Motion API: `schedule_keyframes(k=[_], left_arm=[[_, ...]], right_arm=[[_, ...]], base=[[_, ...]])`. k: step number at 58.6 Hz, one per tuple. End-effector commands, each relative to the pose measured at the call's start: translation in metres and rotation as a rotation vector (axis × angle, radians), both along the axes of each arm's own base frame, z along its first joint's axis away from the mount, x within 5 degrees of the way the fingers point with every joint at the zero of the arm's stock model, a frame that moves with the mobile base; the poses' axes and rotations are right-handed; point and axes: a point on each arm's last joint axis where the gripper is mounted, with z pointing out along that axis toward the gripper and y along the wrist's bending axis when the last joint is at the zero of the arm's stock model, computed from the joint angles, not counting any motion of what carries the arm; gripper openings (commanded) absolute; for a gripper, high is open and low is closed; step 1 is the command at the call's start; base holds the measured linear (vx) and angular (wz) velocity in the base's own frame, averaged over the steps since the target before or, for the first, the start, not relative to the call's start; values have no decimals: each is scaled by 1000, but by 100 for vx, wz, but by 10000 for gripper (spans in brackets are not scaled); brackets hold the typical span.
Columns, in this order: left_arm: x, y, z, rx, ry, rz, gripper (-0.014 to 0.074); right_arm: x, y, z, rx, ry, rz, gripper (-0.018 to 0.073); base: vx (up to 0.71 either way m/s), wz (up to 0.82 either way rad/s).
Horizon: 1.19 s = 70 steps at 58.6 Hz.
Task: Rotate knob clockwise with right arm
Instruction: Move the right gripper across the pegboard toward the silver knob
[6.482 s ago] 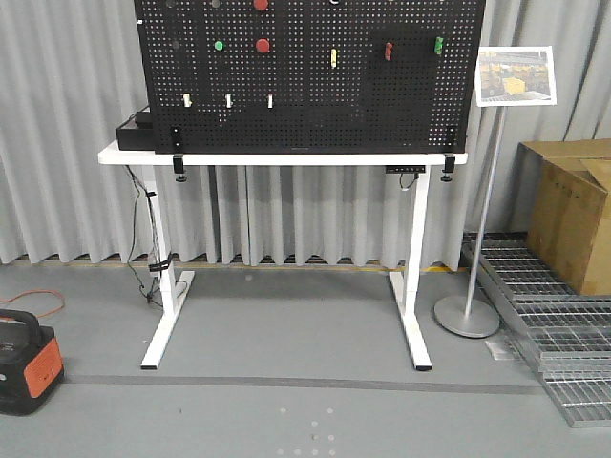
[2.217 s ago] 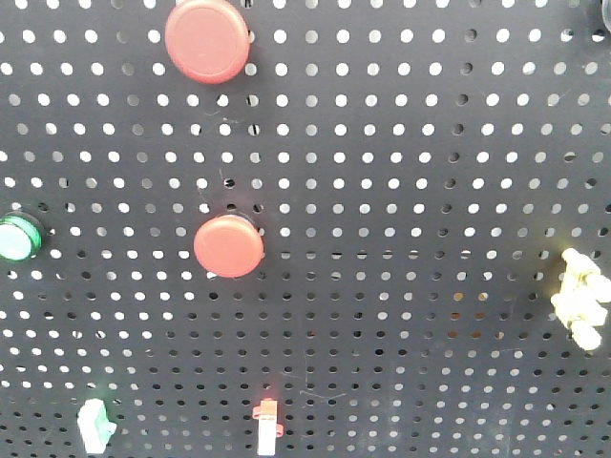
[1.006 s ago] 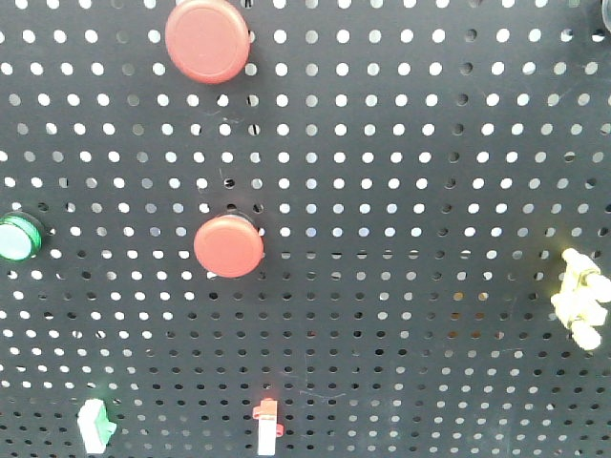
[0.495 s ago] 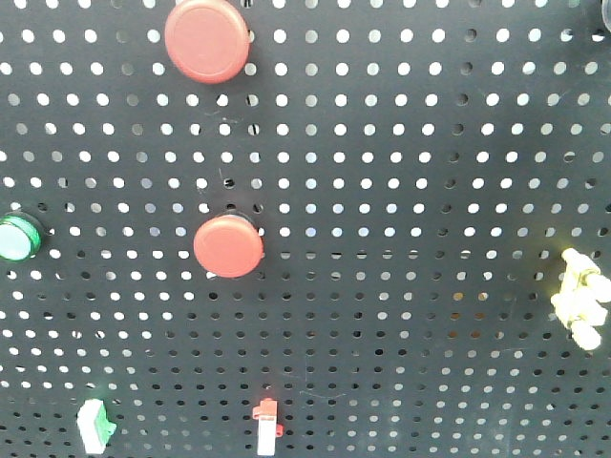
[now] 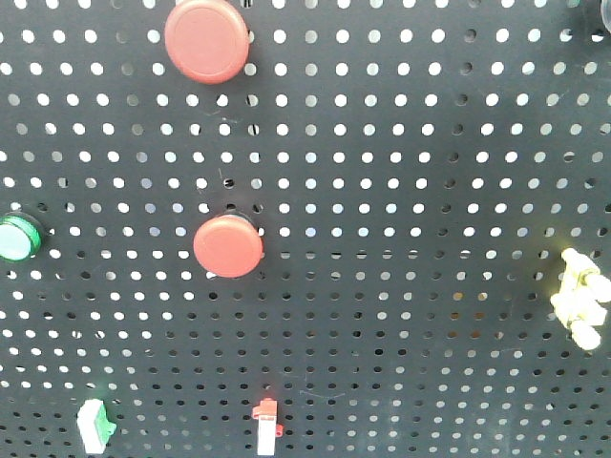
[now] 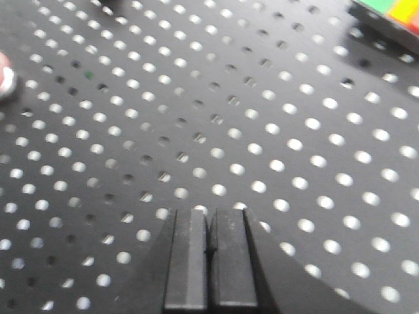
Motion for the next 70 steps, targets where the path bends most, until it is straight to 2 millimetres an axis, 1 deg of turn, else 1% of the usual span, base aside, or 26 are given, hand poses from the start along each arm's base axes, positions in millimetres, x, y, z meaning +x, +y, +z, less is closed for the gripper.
schedule_keyframes(k=[1,6,12,19,25,30,32,36,42,47,54,65,70], left_arm=[[1,-1,1,-10,-56,-13,-6],[1,-1,1,-10,-56,-13,-6],[1,-1,1,-10,-56,-13,-6],[1,-1,1,-10,-56,-13,-6],[1,-1,1,-10,-56,-13,-6],[1,-1,1,-10,-56,-13,-6],[1,-1,1,-10,-56,-13,-6],[1,-1,1,-10,-56,-13,-6],[1,-1,1,-10,-56,-13,-6],[1,-1,1,-10,-56,-13,-6],[1,-1,1,-10,-56,-13,-6],[1,-1,1,-10,-56,-13,-6],[1,-1,1,-10,-56,-13,-6]], right_arm=[[-2,-6,10,59,-11,-40,63],[-8,-7,11,109,4,-22,80],[-17,-10,14,137,-6,-9,78],[-21,-9,14,178,20,30,64],[-23,2,9,164,95,170,42],[-22,12,3,139,176,292,1],[-21,15,1,134,202,321,-12],[-19,19,-3,122,243,369,-8],[-20,22,-5,87,253,406,-8],[-20,22,-5,86,246,398,-8],[-18,19,-3,54,183,338,-8],[-8,6,4,85,83,137,-8],[-6,3,6,82,56,87,-8]], base=[[0,0],[0,0],[0,0],[0,0],[0,0],[0,0],[0,0],[0,0],[0,0],[0,0],[0,0],[0,0],[0,0]])
